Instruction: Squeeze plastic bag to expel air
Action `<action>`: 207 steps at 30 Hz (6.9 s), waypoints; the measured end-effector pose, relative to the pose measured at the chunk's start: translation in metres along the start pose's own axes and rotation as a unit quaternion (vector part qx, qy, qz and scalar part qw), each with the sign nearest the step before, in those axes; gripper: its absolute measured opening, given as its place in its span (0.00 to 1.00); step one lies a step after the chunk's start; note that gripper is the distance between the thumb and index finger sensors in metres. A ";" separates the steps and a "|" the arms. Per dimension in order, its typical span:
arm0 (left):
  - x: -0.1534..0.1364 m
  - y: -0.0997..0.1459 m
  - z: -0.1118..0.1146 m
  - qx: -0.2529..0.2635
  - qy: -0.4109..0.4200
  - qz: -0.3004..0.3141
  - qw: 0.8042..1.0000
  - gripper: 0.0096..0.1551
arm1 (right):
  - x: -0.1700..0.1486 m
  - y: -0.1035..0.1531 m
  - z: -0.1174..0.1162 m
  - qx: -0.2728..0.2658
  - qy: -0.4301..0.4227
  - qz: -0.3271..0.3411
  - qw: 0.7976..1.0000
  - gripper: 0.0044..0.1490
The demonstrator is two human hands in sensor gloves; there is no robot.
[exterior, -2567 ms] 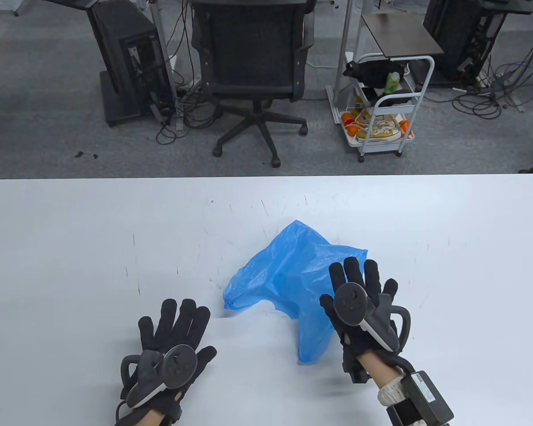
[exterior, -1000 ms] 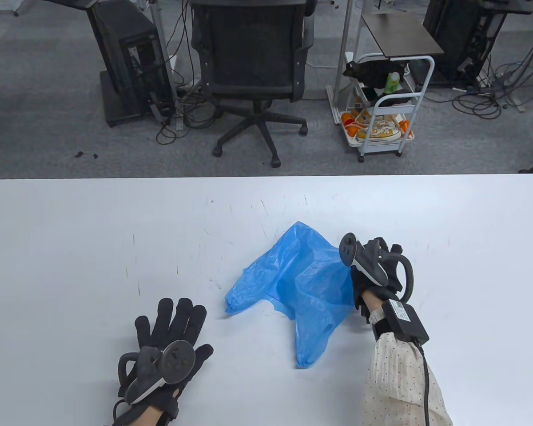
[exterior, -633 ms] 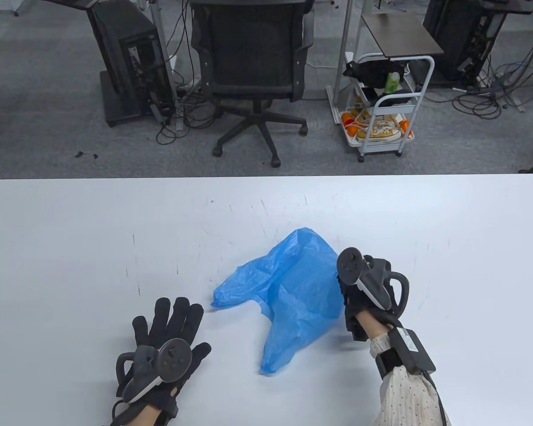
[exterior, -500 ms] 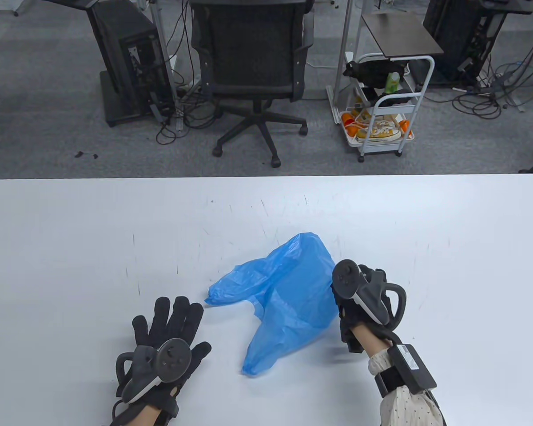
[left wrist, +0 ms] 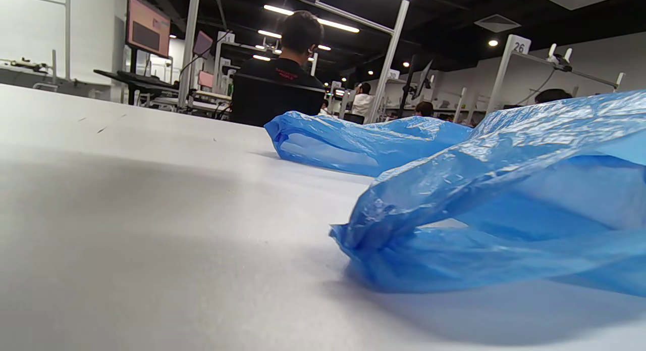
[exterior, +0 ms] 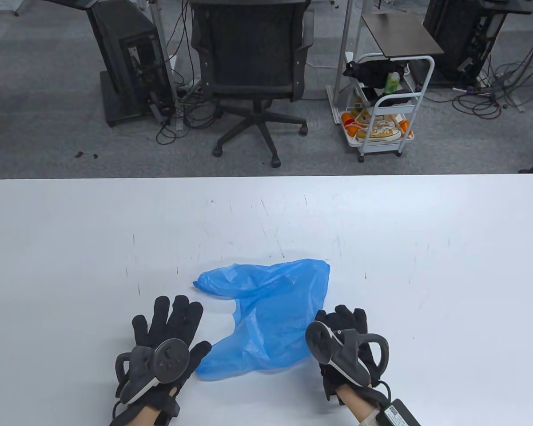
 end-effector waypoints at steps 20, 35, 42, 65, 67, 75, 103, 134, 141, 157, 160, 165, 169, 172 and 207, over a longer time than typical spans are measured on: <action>-0.003 0.000 0.003 -0.010 -0.012 -0.007 1.000 0.47 | -0.031 0.009 -0.008 0.009 -0.039 -0.006 0.999 0.39; 0.018 0.005 0.006 -0.020 -0.024 0.029 0.999 0.47 | -0.048 0.001 -0.040 0.111 -0.003 -0.022 0.994 0.31; 0.050 0.008 0.004 -0.024 -0.006 0.077 0.997 0.47 | -0.046 -0.001 -0.051 0.145 0.017 -0.018 0.989 0.31; 0.188 -0.026 0.068 -0.091 -0.230 0.215 0.945 0.42 | -0.030 0.002 -0.050 0.159 -0.017 0.028 0.987 0.31; 0.187 -0.028 0.071 -0.098 -0.230 0.212 0.945 0.39 | -0.029 0.002 -0.051 0.159 -0.013 0.030 0.987 0.31; 0.178 -0.030 0.068 -0.094 -0.241 0.211 0.942 0.31 | -0.020 0.007 -0.050 0.140 0.045 0.057 0.987 0.31; 0.064 -0.019 0.047 -0.111 -0.233 0.152 0.954 0.30 | -0.016 0.009 -0.044 0.115 0.081 0.046 0.989 0.29; 0.027 -0.016 0.044 -0.128 -0.214 0.084 0.965 0.28 | -0.018 0.013 -0.038 0.212 -0.075 0.051 0.973 0.37; 0.033 -0.023 0.034 -0.161 -0.182 0.066 0.968 0.31 | -0.024 0.011 -0.049 0.243 -0.090 0.044 0.965 0.36; 0.164 -0.043 0.086 -0.258 -0.076 0.205 0.941 0.39 | -0.018 0.015 -0.052 0.252 -0.072 0.070 0.963 0.36; 0.165 -0.045 0.094 -0.266 -0.097 0.203 0.937 0.39 | -0.016 0.015 -0.053 0.248 -0.060 0.074 0.964 0.36; 0.150 -0.046 0.092 -0.257 -0.131 0.196 0.937 0.37 | -0.016 0.012 -0.053 0.249 -0.063 0.070 0.964 0.35; 0.131 -0.047 0.086 -0.257 -0.125 0.182 0.941 0.35 | -0.016 0.011 -0.053 0.251 -0.061 0.066 0.964 0.35; 0.115 -0.045 0.081 -0.249 -0.149 0.179 0.940 0.34 | -0.016 0.011 -0.053 0.250 -0.053 0.068 0.964 0.35; 0.034 -0.034 0.062 -0.216 -0.086 0.088 0.969 0.31 | -0.021 -0.052 -0.060 0.285 -0.062 -0.010 0.956 0.42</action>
Point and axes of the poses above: the tracker on the back of each hand, its own x axis roughly to the thumb side, its own y axis roughly from the fingertips to the wrist, z = x × y, the point moved 2 cm from there along -y, roughly from the wrist to the fingertips, and after that the axes turned 5 degrees about -z, right-handed, at the moved point
